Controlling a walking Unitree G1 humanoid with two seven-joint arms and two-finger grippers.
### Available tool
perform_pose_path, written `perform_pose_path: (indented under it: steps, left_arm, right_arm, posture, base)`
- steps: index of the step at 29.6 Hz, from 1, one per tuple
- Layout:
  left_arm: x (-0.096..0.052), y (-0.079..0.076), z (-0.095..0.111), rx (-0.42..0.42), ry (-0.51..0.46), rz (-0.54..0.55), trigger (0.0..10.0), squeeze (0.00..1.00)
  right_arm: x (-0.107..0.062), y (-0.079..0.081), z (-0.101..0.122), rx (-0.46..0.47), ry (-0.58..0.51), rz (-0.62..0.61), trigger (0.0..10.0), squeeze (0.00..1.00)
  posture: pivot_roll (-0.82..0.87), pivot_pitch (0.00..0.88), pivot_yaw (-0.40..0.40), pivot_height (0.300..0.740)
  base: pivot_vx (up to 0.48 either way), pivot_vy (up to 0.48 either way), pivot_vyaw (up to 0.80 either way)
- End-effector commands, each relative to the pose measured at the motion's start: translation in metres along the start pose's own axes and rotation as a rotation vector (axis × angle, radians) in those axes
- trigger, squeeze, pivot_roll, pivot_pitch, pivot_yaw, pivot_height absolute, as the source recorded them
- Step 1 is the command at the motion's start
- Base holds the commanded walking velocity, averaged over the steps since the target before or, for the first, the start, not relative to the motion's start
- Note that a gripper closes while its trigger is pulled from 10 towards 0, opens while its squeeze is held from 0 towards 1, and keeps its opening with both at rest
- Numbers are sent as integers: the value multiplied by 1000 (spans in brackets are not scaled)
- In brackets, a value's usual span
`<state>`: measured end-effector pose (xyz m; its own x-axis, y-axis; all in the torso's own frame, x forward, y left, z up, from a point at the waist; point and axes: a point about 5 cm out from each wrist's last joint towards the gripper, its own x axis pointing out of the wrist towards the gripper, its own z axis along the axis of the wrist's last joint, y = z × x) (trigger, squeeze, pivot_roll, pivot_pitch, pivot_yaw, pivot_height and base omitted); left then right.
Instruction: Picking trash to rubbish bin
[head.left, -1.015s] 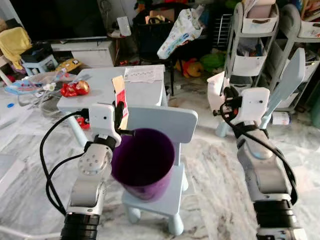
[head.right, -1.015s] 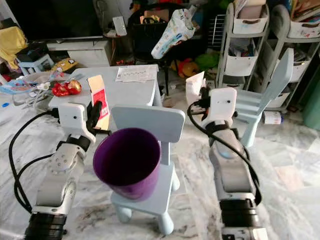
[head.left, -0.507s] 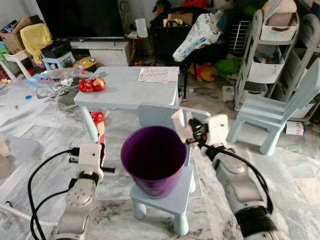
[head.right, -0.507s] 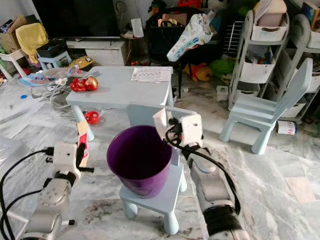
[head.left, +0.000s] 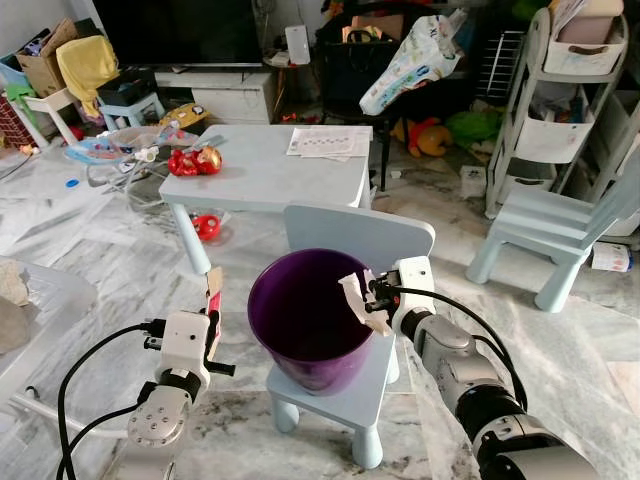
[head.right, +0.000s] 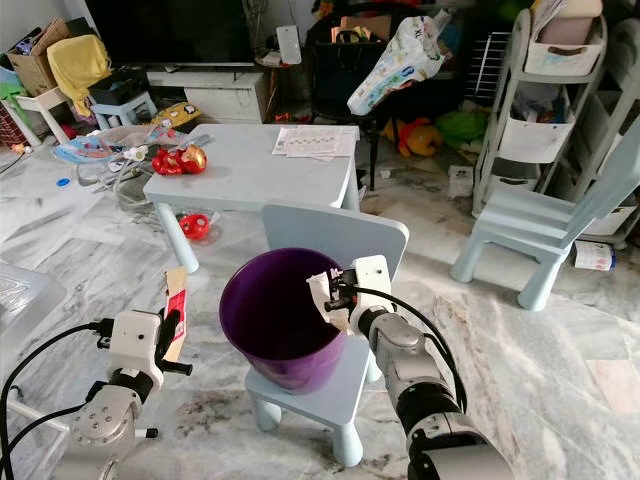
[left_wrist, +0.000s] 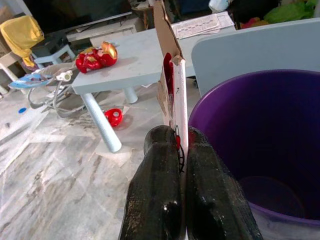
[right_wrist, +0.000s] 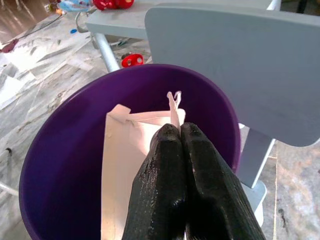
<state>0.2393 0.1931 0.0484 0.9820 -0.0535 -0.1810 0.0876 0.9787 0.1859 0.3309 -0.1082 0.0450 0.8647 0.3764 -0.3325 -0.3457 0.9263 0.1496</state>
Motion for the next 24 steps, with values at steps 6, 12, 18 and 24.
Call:
perform_pose_path:
  steps: [6, 12, 18, 24]
  left_arm:
    - [-4, 4, 2, 14, 14, -8, 10000, 0]
    - [-5, 4, 3, 14, 16, -8, 10000, 0]
    - [8, -6, 19, -3, -41, -77, 10000, 0]
    - [39, -36, 35, -20, -86, -227, 10000, 0]
  right_arm:
    - [6, 9, 3, 13, -16, 29, 10000, 1000]
    - [6, 11, 0, 11, -12, 24, 10000, 1000]
    - [3, 0, 5, -56, -67, -67, 10000, 1000]
    - [-13, -2, -4, -36, -80, -46, 10000, 690]
  posture:
    - [132, 70, 91, 740]
    - [134, 74, 96, 740]
    - [105, 72, 99, 740]
    - [31, 74, 107, 740]
  base:
    - [0, 0, 0]
    - [0, 0, 0]
    - [0, 0, 0]
    - [0, 0, 0]
